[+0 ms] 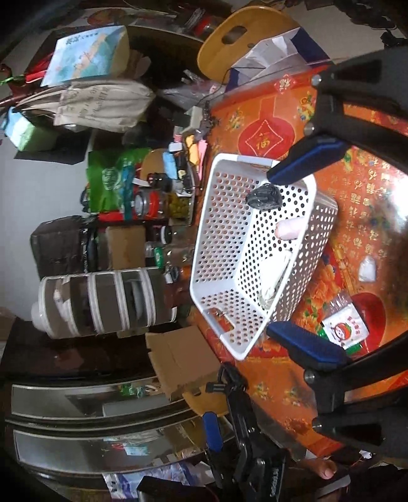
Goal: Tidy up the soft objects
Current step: 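Withdraw both open tools from the basket toward the remaining items, then grasp the white cartoon packet with the left tool while the right tool grasps the crumpled white plastic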
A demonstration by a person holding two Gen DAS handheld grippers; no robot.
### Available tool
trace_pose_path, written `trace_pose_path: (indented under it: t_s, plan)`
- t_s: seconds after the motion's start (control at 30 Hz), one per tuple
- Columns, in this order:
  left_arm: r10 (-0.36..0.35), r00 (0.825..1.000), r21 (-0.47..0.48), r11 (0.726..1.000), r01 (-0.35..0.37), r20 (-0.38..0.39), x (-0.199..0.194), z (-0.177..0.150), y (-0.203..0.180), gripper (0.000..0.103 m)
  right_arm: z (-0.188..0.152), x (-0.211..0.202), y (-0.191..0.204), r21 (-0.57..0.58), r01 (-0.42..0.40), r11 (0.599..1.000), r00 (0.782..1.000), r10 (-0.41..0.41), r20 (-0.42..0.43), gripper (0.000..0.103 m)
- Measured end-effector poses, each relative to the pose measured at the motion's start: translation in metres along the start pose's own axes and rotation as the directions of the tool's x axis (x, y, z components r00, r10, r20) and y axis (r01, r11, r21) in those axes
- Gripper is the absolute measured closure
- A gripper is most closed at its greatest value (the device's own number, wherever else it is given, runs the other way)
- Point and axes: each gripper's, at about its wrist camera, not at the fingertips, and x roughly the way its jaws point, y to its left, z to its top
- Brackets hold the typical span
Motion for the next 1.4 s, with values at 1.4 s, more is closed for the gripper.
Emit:
trace_pose_path:
  t_s: [1.4]
  plan:
    - [-0.056,0.969,0.006,0.998,0.059,-0.241,0.097,-0.151,-0.035,0.000,-0.133,0.060,0.003,0.030,0.090,0.995,0.965,-0.080,-0.251,0.016]
